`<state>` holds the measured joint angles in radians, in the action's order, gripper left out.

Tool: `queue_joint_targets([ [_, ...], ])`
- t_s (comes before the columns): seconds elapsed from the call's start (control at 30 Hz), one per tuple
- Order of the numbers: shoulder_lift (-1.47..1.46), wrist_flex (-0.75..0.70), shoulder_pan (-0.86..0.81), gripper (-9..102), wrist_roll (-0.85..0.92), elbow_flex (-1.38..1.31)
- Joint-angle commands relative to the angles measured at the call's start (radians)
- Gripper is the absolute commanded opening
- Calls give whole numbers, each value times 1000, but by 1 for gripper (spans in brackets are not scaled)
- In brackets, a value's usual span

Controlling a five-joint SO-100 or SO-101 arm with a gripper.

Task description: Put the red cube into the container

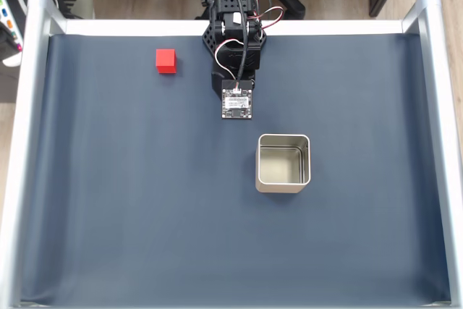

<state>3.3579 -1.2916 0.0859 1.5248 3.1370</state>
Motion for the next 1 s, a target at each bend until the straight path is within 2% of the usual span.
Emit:
queue_joint_targets([
  [0.0,-2,-9,-20,0,32,-6],
  [0.6,-2,0,-20,0,11,-6],
  [0.97,-34,357,-51,0,-109,-8],
])
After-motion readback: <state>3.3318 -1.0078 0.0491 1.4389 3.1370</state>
